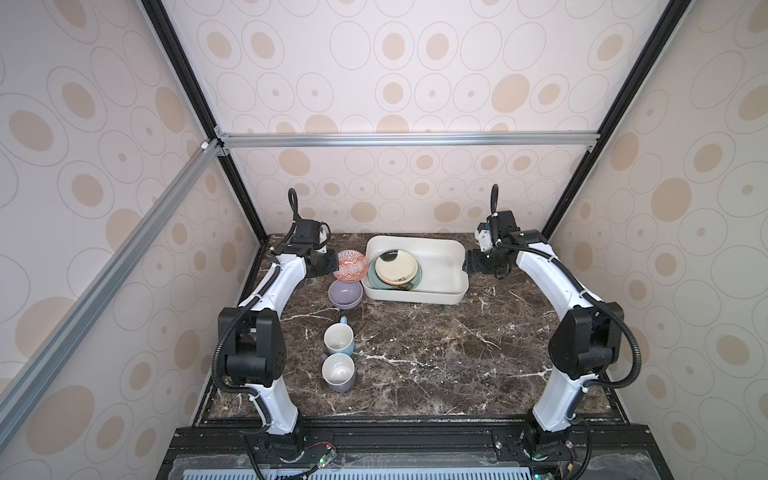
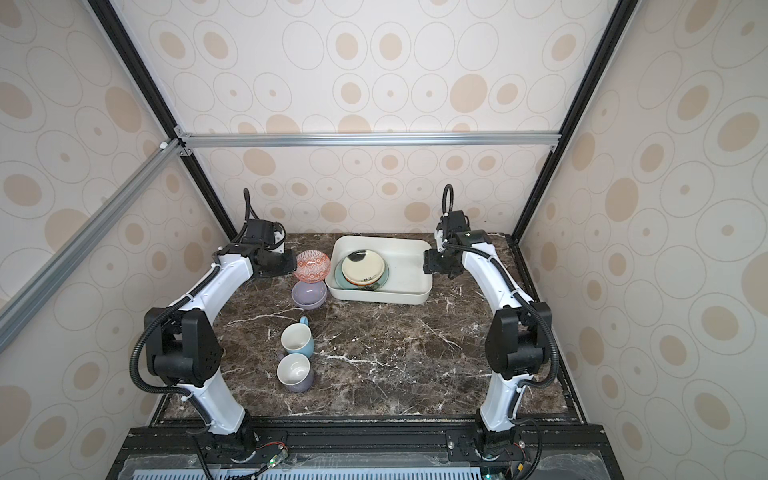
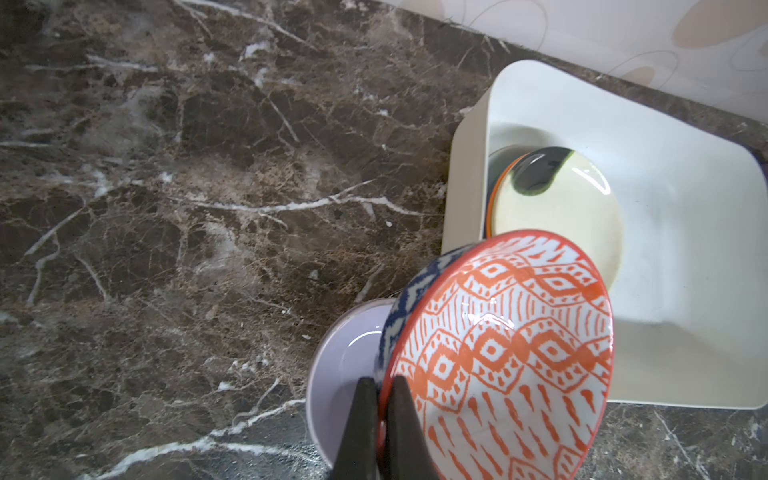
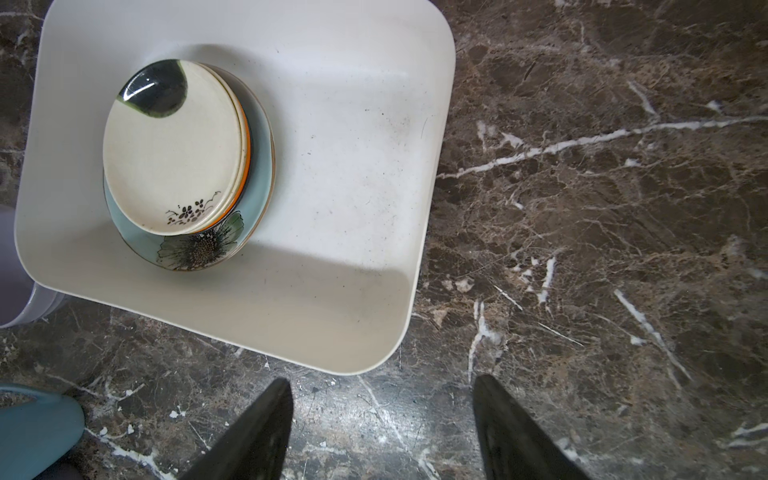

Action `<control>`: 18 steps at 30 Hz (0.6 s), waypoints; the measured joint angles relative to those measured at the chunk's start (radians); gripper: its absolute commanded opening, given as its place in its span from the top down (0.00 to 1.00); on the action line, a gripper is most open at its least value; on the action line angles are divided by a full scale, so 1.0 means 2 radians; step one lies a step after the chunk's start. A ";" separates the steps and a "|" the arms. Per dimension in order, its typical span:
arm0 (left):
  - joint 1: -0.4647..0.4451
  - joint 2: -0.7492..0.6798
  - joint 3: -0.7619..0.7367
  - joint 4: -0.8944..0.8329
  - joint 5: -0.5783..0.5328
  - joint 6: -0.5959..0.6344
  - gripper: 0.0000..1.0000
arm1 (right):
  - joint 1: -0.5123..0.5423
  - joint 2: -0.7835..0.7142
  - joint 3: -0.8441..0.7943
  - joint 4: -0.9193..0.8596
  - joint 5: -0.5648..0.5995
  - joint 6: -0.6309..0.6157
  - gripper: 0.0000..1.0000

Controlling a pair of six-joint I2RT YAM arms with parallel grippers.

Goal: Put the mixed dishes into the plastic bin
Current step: 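Lift the orange-patterned bowl with the left gripper and carry it over the bin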

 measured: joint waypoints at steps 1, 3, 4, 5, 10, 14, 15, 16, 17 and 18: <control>-0.007 0.001 0.010 -0.003 0.000 -0.001 1.00 | 0.000 -0.003 -0.003 0.000 0.000 0.000 0.28; -0.024 0.007 0.034 -0.008 -0.001 -0.004 1.00 | 0.000 -0.009 -0.009 0.000 0.000 0.000 0.28; -0.034 0.013 0.049 -0.009 -0.001 -0.006 1.00 | 0.000 -0.012 -0.014 0.000 0.000 0.000 0.28; -0.044 0.020 0.064 -0.010 -0.001 -0.007 1.00 | 0.000 -0.016 -0.019 0.001 0.000 0.000 0.28; -0.097 0.082 0.155 -0.012 -0.001 -0.014 1.00 | 0.000 -0.044 -0.054 0.000 0.009 0.002 0.28; -0.136 0.147 0.230 -0.019 0.001 -0.021 1.00 | 0.000 -0.072 -0.083 0.000 0.022 0.007 0.28; -0.145 0.164 0.248 -0.022 0.002 -0.023 1.00 | 0.000 -0.080 -0.091 0.000 0.024 0.009 0.28; -0.154 0.180 0.264 -0.024 0.002 -0.025 1.00 | 0.000 -0.089 -0.098 0.000 0.027 0.010 0.28; -0.162 0.193 0.276 -0.026 0.003 -0.026 1.00 | 0.000 -0.095 -0.104 -0.001 0.030 0.011 0.28; -0.170 0.207 0.290 -0.028 0.004 -0.028 1.00 | 0.000 -0.104 -0.109 -0.001 0.033 0.013 0.28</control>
